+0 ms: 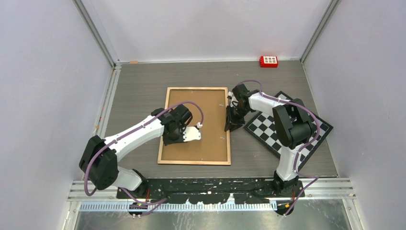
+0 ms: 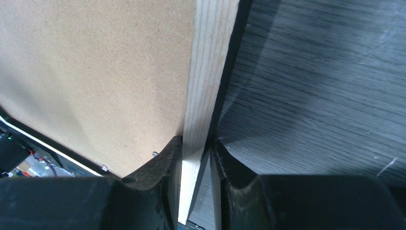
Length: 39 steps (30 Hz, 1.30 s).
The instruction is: Take the photo out of the frame
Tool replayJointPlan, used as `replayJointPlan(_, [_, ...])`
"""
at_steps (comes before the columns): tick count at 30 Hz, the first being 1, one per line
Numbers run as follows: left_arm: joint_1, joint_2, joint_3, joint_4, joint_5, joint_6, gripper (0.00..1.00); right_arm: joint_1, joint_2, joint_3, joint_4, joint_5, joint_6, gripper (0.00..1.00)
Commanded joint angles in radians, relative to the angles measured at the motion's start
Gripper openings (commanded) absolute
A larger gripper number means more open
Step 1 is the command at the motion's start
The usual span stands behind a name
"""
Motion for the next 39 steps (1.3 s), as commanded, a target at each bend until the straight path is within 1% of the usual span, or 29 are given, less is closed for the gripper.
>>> replayJointPlan(1, [-0.020, 0.003, 0.052, 0.022, 0.114, -0.030, 0.00, 0.018, 0.023, -0.028, 0.034, 0.032, -0.009, 0.00])
replayJointPlan(8, [-0.027, 0.005, 0.057, 0.056, 0.098, -0.045, 0.00, 0.019, 0.024, -0.026, 0.035, 0.029, -0.009, 0.01])
replayJointPlan(11, [-0.008, -0.009, 0.078, 0.050, 0.069, -0.111, 0.00, 0.020, 0.018, -0.025, 0.033, 0.031, -0.010, 0.01])
replayJointPlan(13, [0.035, -0.047, 0.081, 0.063, 0.031, -0.208, 0.00, 0.019, 0.009, -0.028, 0.032, 0.031, -0.012, 0.01])
replayJointPlan(14, [0.068, -0.071, 0.084, 0.063, 0.039, -0.286, 0.00, 0.019, 0.005, -0.030, 0.031, 0.029, -0.012, 0.01])
replayJointPlan(17, [0.159, -0.145, 0.099, 0.039, 0.117, -0.461, 0.00, 0.018, -0.006, -0.038, 0.035, 0.026, -0.009, 0.00])
replayJointPlan(22, [0.188, -0.180, 0.079, 0.028, 0.072, -0.777, 0.00, 0.018, -0.009, -0.036, 0.039, 0.007, 0.000, 0.01])
replayJointPlan(25, [0.238, -0.180, 0.051, 0.039, 0.052, -0.893, 0.00, 0.020, -0.010, -0.036, 0.037, 0.001, 0.001, 0.00])
replayJointPlan(28, [0.273, -0.173, 0.037, 0.057, 0.029, -0.965, 0.00, 0.019, -0.016, -0.043, 0.041, -0.001, 0.001, 0.00])
replayJointPlan(32, [0.279, -0.168, 0.001, 0.094, -0.031, -1.034, 0.00, 0.019, -0.018, -0.042, 0.039, -0.001, -0.004, 0.00])
replayJointPlan(39, [0.285, -0.149, -0.025, 0.116, -0.106, -1.067, 0.00, 0.019, -0.023, -0.042, 0.038, 0.005, -0.006, 0.00])
